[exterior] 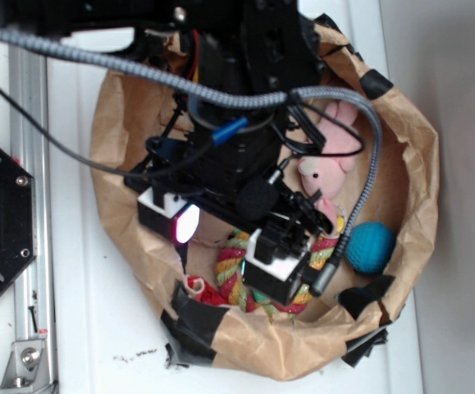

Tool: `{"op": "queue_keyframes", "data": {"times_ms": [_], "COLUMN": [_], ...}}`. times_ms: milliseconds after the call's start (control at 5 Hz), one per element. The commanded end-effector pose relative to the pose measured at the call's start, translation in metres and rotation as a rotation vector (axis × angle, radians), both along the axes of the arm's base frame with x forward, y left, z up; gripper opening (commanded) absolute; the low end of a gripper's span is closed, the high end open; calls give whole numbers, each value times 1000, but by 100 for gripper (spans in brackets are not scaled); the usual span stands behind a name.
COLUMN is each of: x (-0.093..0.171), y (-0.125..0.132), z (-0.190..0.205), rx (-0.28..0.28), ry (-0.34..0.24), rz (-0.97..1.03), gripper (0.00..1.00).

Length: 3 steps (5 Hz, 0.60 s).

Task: Grab the red paper.

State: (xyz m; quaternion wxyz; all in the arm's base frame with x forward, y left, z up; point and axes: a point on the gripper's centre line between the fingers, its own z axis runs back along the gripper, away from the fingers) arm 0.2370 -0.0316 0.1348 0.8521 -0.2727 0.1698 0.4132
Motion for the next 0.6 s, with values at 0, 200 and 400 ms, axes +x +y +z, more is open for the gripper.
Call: {"op": "queue_keyframes", "data": {"times_ms": [0,200,400], "x": [36,45,44], "y": [19,18,16], "z": [8,-1,-14], "rx": [0,9,27], "ry": [-28,9,27], "rz": [76,73,48], "gripper": [100,100,100]}}
